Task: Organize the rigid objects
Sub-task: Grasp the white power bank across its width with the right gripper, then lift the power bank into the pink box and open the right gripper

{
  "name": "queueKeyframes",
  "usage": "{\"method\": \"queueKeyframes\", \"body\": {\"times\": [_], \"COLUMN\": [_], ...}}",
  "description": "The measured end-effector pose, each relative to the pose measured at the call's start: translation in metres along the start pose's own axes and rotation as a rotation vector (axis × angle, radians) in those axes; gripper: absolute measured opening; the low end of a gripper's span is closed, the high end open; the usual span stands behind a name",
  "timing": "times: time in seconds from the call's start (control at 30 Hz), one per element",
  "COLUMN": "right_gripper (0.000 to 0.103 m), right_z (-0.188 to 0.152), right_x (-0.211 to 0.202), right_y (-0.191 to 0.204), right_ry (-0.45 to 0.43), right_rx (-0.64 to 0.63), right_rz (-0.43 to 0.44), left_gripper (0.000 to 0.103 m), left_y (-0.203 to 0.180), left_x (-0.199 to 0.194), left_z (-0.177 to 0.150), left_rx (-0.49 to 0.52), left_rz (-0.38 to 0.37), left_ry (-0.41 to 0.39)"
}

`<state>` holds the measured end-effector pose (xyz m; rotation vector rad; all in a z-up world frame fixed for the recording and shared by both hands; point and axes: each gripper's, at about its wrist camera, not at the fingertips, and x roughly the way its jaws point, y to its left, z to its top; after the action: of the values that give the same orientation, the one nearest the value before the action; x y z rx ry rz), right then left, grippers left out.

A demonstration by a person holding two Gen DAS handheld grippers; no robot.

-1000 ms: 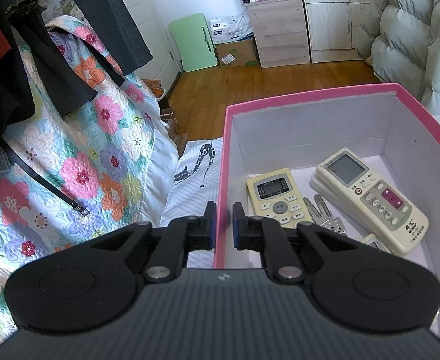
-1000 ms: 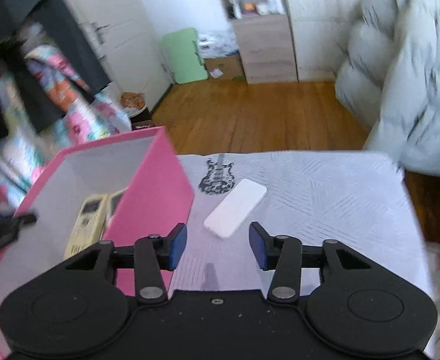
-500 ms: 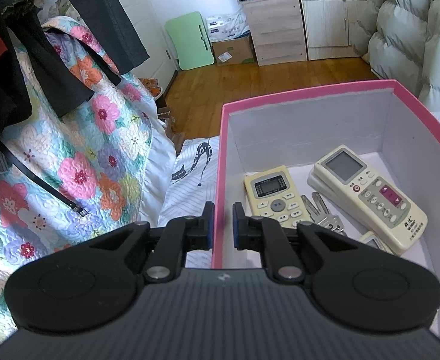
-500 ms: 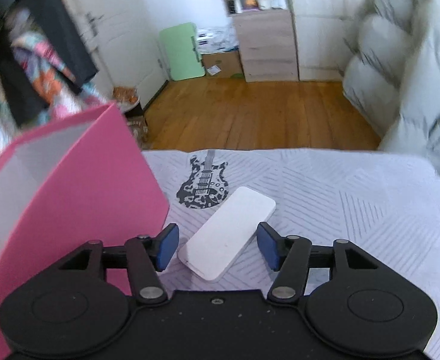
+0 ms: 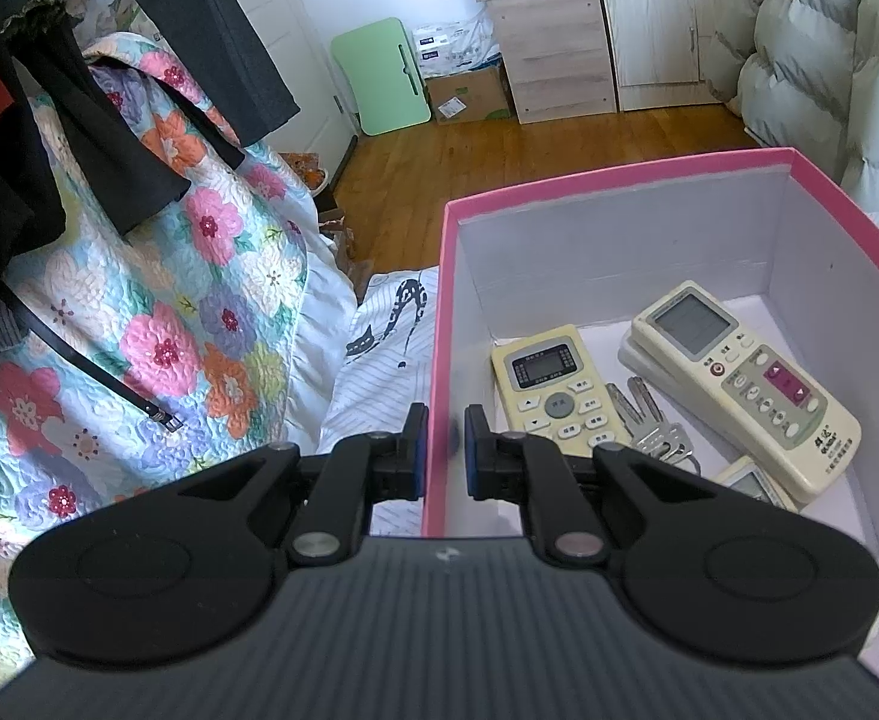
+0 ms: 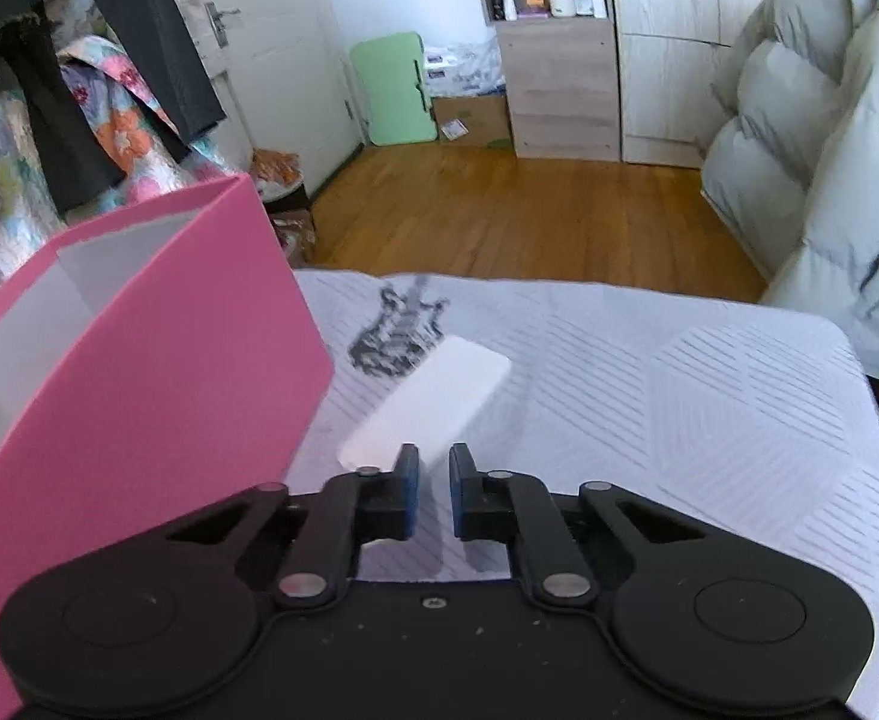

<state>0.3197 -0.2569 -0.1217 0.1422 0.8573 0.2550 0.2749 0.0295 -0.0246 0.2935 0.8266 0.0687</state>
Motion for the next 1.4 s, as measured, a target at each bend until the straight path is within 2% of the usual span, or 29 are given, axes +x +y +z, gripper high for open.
{"method": "queueKeyframes", "body": {"times": [0.07, 0.17, 0.23, 0.27, 0.3, 0.33, 0.47, 0.63, 0.7, 0.8, 0.97, 1.03, 1.13, 1.2, 1.23, 1.3, 1.4], "right_gripper": [0.009, 0.022, 0.042, 0.047, 0.057, 0.061, 0.063, 0.072, 0.07, 0.046, 0.047, 0.061, 0.068, 0.064, 0.044, 0.044, 0.044], "right_z": [-0.004, -0.005, -0.003, -0.002, -0.001, -0.001, 0.001, 0.001, 0.001, 0.0, 0.001, 0.005, 0.011, 0.017, 0.019, 0.02, 0.011], "right_x": [-0.004, -0.008, -0.004, 0.0, 0.004, 0.009, 0.018, 0.026, 0.022, 0.013, 0.004, 0.008, 0.021, 0.029, 0.03, 0.028, 0.013], "right_y": [-0.001, 0.001, 0.009, 0.015, 0.018, 0.021, 0.024, 0.021, 0.022, 0.018, 0.014, 0.017, 0.021, 0.016, 0.012, 0.005, -0.003], "right_ry": [0.018, -0.011, -0.024, -0.034, -0.042, -0.048, -0.074, -0.096, -0.091, -0.082, -0.054, -0.048, -0.048, -0.049, -0.055, -0.078, -0.131], "right_rx": [0.003, 0.028, -0.032, -0.076, -0.11, -0.133, -0.156, -0.236, -0.258, -0.25, -0.239, -0.244, -0.248, -0.198, -0.15, -0.085, -0.011], "right_rz": [-0.015, 0.019, 0.002, -0.014, -0.027, -0.031, 0.009, -0.008, -0.038, -0.086, -0.057, -0.068, -0.081, -0.052, -0.048, -0.107, -0.036], "left_gripper": [0.009, 0.009, 0.009, 0.009, 0.009, 0.009, 0.009, 0.01, 0.01, 0.01, 0.01, 0.01, 0.01, 0.01, 0.01, 0.01, 0.01], "left_y": [-0.001, -0.001, -0.001, -0.001, -0.001, -0.001, -0.001, -0.004, -0.004, -0.005, -0.004, -0.003, -0.003, -0.004, -0.003, -0.004, -0.002], "left_x": [-0.001, 0.0, -0.001, -0.001, -0.001, -0.001, 0.0, -0.001, -0.001, -0.001, -0.001, -0.001, -0.001, -0.001, -0.001, -0.001, -0.001], "left_z": [0.0, 0.0, 0.0, 0.0, 0.0, 0.0, 0.0, -0.001, -0.002, -0.001, -0.001, -0.001, -0.001, -0.001, -0.001, -0.001, 0.0], "left_rx": [-0.004, -0.003, -0.004, -0.004, -0.004, -0.004, -0.002, 0.007, 0.002, 0.003, -0.004, -0.004, -0.005, -0.005, -0.005, -0.002, -0.005], "left_rz": [-0.003, -0.002, -0.002, -0.003, -0.003, -0.003, 0.0, 0.007, 0.003, 0.004, -0.002, -0.001, -0.002, -0.001, -0.002, 0.001, -0.005], "left_ry": [0.0, 0.0, 0.0, 0.0, 0.0, 0.0, 0.001, 0.003, 0.002, 0.003, 0.002, 0.002, 0.002, 0.002, 0.002, 0.001, -0.004]}}
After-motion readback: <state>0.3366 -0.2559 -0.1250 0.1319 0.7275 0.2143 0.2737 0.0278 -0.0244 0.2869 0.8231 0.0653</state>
